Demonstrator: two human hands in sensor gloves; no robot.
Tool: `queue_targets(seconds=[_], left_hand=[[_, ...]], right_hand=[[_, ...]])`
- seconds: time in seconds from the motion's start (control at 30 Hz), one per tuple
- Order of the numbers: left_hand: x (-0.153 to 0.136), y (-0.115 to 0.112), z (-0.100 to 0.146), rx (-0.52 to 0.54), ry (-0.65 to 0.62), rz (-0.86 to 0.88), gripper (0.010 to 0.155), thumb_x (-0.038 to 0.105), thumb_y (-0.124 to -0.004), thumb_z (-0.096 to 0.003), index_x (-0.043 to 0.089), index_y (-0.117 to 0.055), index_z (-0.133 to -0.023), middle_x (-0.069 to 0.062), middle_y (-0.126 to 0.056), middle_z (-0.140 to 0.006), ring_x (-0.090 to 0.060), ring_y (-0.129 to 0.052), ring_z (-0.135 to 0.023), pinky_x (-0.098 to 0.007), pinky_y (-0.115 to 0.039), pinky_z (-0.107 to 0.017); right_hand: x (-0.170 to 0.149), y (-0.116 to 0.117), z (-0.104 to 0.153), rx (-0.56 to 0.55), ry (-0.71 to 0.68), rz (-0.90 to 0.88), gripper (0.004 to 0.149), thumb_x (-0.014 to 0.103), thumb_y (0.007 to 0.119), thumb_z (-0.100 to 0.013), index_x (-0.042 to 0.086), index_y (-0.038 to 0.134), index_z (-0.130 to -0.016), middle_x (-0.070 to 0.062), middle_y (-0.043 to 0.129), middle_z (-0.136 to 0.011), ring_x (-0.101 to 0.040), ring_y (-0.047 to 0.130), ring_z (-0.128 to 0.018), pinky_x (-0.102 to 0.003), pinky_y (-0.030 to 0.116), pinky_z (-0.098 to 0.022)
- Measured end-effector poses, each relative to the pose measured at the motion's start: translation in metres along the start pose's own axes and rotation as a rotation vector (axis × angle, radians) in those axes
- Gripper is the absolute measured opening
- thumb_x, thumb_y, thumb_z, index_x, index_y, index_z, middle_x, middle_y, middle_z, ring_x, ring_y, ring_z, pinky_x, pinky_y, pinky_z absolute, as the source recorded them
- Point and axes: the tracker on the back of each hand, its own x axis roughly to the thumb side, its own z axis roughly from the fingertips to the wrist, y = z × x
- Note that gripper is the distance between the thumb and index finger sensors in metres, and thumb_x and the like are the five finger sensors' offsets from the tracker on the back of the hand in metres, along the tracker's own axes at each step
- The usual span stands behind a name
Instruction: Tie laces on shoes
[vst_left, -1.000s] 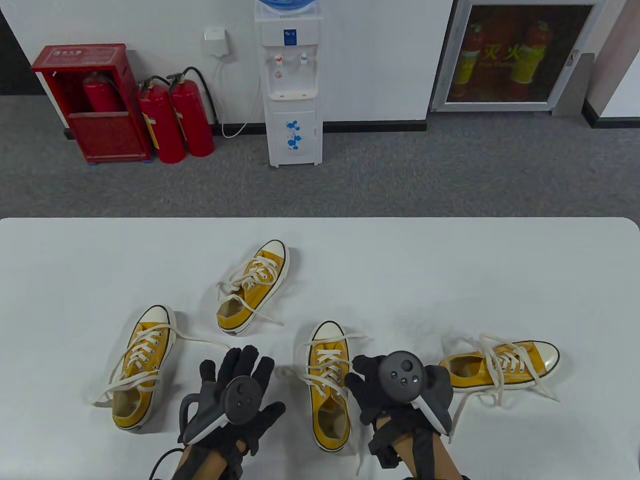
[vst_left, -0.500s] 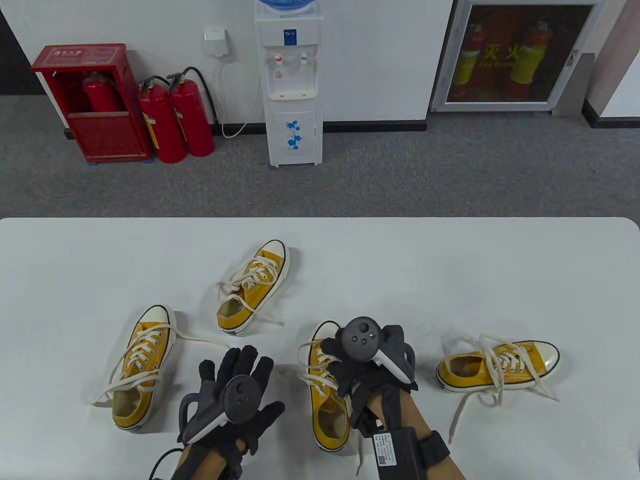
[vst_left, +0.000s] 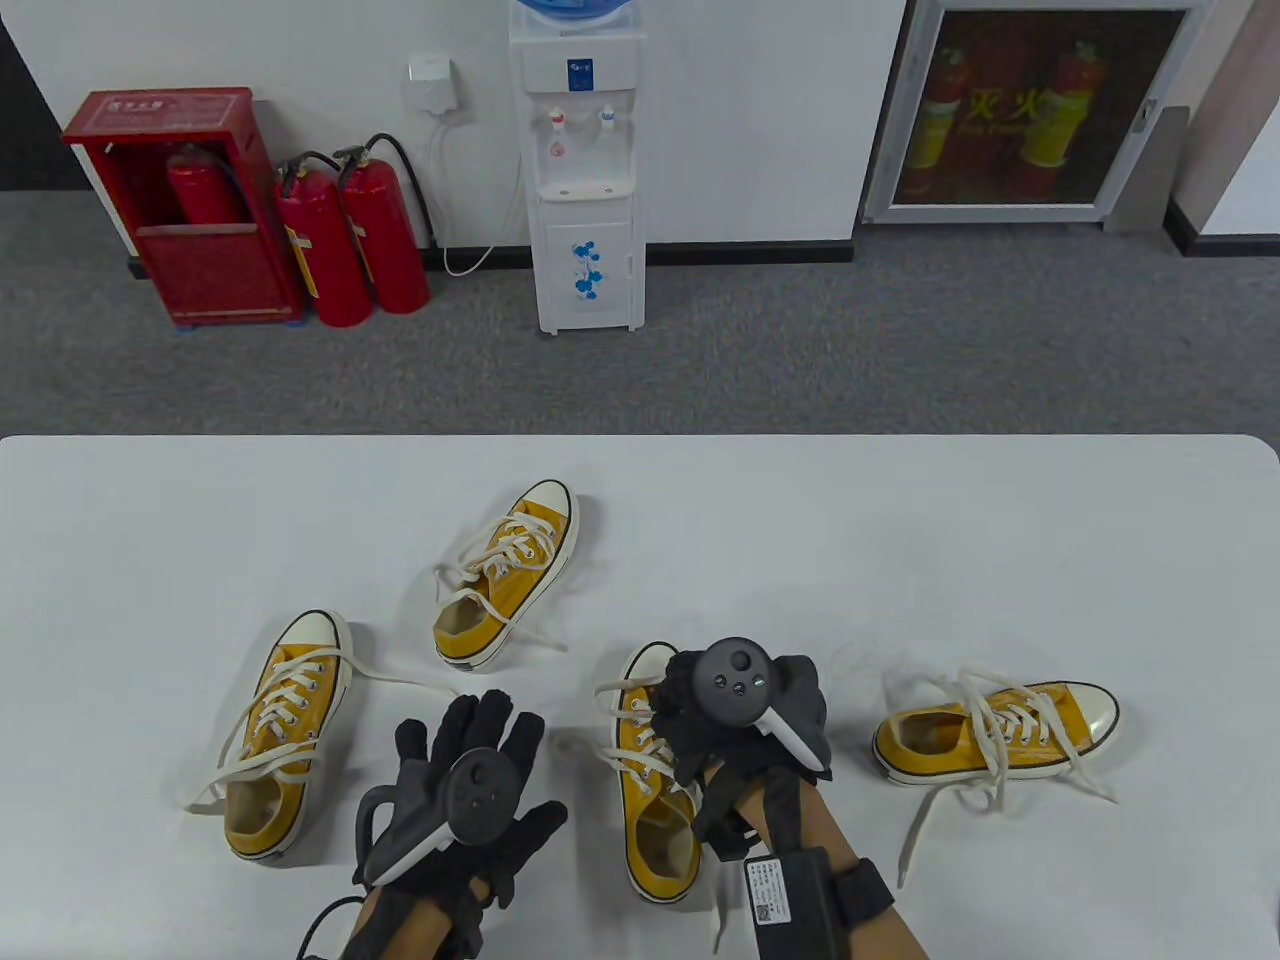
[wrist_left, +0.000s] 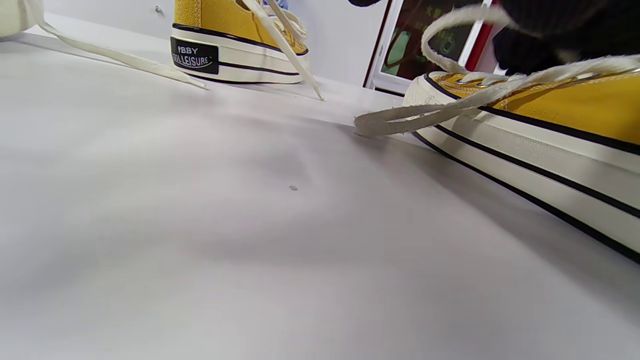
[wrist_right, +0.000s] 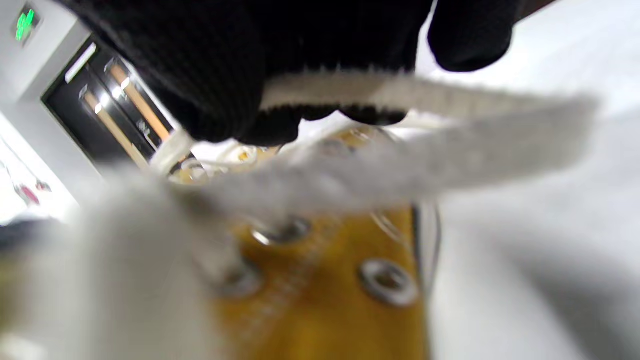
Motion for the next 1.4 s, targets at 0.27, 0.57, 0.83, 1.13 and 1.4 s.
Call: queue_targets(seconds=[0.27,0.57,0.83,1.13,1.4], left_hand=[[0.001,0.000,0.000,-0.002,-0.007,0.000,0.088,0.070,-0.063,-0.0428,0.034,-0.028,-0.115,-0.004,-0.009,-0.125,-0.042,-0.012,-0.118,-0.079,-0.006,-0.072],[0.001,-0.002,0.000,-0.002,-0.018,0.028,0.087,0.070,-0.063,-0.0428,0.035,-0.029,-0.115,-0.004,-0.011,-0.125,-0.042,-0.014,-0.119,-0.079,-0.007,-0.073],[0.005,-0.004,0.000,0.006,-0.049,0.107,0.085,0.069,-0.064,-0.0433,0.034,-0.033,-0.114,-0.004,-0.017,-0.126,-0.041,-0.022,-0.120,-0.079,-0.013,-0.075],[0.031,0.014,-0.005,0.008,-0.111,0.260,0.078,0.063,-0.068,-0.0462,0.036,-0.039,-0.114,-0.004,-0.027,-0.127,-0.038,-0.051,-0.118,-0.075,-0.036,-0.079],[0.072,0.031,-0.034,-0.051,-0.137,0.198,0.067,0.050,-0.076,-0.0486,0.039,-0.052,-0.111,-0.005,-0.044,-0.125,-0.036,-0.073,-0.108,-0.070,-0.049,-0.078]], right_hand=[[-0.020,-0.032,0.027,0.021,0.018,-0.278,0.046,0.050,0.074,-0.043,0.015,0.081,-0.071,-0.010,0.074,-0.088,-0.021,0.095,-0.059,-0.053,0.074,-0.056],[-0.049,-0.038,0.070,-0.115,-0.030,-0.558,0.043,0.055,0.078,-0.042,0.018,0.089,-0.060,-0.007,0.086,-0.078,-0.017,0.100,-0.045,-0.049,0.081,-0.048],[-0.090,-0.014,0.088,-0.178,0.013,-0.823,0.040,0.050,0.080,-0.044,0.017,0.093,-0.061,-0.009,0.088,-0.078,-0.014,0.101,-0.038,-0.047,0.083,-0.043],[-0.086,-0.013,0.087,-0.164,-0.013,-0.809,0.038,0.044,0.082,-0.044,0.016,0.092,-0.068,-0.010,0.081,-0.087,-0.013,0.099,-0.038,-0.046,0.082,-0.044],[-0.086,-0.014,0.087,-0.165,-0.010,-0.828,0.037,0.042,0.083,-0.044,0.016,0.091,-0.070,-0.010,0.080,-0.089,-0.014,0.098,-0.039,-0.047,0.082,-0.045]])
